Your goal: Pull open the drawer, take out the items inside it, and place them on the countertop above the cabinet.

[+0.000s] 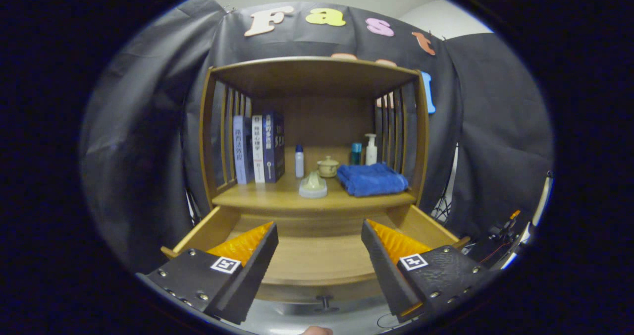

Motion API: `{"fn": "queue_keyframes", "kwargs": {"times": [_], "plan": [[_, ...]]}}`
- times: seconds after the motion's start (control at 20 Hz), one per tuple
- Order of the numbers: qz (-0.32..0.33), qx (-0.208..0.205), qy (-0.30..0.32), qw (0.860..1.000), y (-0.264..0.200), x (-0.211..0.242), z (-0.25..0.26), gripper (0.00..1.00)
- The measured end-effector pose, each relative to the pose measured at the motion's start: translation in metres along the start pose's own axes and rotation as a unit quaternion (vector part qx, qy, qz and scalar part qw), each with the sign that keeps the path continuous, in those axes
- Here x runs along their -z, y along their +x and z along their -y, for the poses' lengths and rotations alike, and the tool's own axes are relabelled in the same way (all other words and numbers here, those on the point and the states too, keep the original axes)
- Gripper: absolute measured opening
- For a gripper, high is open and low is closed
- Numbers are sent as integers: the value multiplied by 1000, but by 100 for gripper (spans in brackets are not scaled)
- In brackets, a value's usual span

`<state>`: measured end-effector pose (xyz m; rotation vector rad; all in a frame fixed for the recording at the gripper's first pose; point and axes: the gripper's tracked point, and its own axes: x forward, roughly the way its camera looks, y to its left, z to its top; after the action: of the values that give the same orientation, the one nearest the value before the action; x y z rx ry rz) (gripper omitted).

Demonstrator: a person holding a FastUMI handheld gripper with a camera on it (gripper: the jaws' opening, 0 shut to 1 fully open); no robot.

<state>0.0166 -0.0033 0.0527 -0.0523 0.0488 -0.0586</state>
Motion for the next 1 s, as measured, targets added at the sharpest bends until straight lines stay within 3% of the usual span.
{"fn": "queue_keyframes", "kwargs": {"times": [0.25, 0.3, 0.55, 1.0], "plan": [[-7, -13, 13, 1000, 4, 56, -2, 100], [23, -13, 25, 999, 3, 50, -1, 100], [42, -22, 43, 998, -13, 52, 6, 98], [-38, 1, 44, 998, -30, 139, 19, 99]]}}
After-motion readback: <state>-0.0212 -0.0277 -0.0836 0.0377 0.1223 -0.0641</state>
